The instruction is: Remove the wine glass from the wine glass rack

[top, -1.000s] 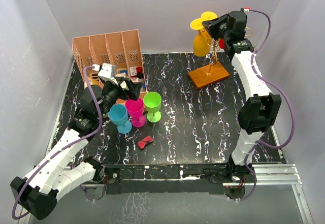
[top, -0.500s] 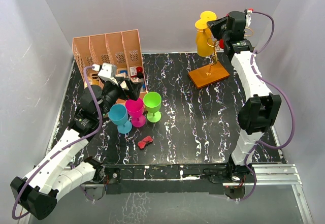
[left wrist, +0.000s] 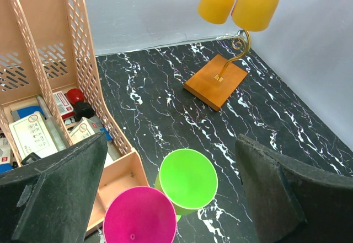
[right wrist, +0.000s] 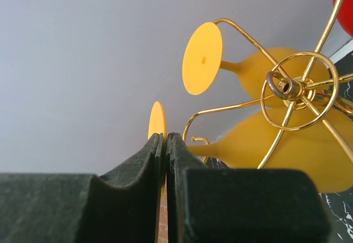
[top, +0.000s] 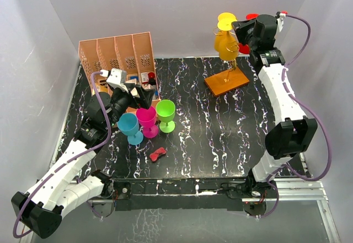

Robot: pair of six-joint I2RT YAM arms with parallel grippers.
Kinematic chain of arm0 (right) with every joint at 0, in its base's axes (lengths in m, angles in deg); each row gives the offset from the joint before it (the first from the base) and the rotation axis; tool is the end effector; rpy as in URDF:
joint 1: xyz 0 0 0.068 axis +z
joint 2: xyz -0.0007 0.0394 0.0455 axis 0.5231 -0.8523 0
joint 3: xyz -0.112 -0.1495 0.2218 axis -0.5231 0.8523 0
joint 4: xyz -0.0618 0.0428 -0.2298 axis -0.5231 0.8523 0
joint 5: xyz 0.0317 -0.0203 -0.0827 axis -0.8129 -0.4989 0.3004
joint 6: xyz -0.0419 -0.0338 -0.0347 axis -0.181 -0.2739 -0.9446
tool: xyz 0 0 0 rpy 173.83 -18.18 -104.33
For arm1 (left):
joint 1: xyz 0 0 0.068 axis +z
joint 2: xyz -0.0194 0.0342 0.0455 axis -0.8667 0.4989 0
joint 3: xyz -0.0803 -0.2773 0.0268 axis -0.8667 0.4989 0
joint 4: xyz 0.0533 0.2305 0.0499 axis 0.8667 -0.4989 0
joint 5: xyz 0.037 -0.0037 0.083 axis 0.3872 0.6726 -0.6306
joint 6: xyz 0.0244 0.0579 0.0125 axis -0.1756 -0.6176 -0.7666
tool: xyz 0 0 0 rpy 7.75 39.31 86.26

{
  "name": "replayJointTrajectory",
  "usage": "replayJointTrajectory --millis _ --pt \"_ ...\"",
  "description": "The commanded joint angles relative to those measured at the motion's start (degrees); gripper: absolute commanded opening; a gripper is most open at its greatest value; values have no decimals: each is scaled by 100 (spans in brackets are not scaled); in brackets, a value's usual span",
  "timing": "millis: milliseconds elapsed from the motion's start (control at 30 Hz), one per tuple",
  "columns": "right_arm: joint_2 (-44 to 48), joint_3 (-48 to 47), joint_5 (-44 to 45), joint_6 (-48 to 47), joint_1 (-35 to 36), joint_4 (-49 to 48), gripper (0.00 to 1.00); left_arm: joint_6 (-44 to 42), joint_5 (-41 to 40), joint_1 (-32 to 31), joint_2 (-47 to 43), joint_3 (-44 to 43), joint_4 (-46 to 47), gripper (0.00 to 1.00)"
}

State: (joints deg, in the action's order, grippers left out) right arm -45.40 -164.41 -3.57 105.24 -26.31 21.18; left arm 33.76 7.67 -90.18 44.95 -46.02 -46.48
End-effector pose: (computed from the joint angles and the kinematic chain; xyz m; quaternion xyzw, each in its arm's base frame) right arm 0.3920 0.0321 0.4571 0.3924 0.6555 0.3388 0.5492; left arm 0.1640 -0.0938 0.3965 0.0885 0.6665 -0.2680 0.6900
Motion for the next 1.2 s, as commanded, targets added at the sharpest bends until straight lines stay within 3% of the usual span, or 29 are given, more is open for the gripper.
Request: replayJointTrajectory --millis 0,667,1167 --pt "464 235 85 120 -38 -474 8 -9 -19 27 -95 -113 60 97" --pt "759 952 -2259 184 -37 -923 8 10 -15 28 -16 -119 47 97" --pt "1380 2426 -5260 33 178 -3015 8 -9 -72 27 307 -98 25 97"
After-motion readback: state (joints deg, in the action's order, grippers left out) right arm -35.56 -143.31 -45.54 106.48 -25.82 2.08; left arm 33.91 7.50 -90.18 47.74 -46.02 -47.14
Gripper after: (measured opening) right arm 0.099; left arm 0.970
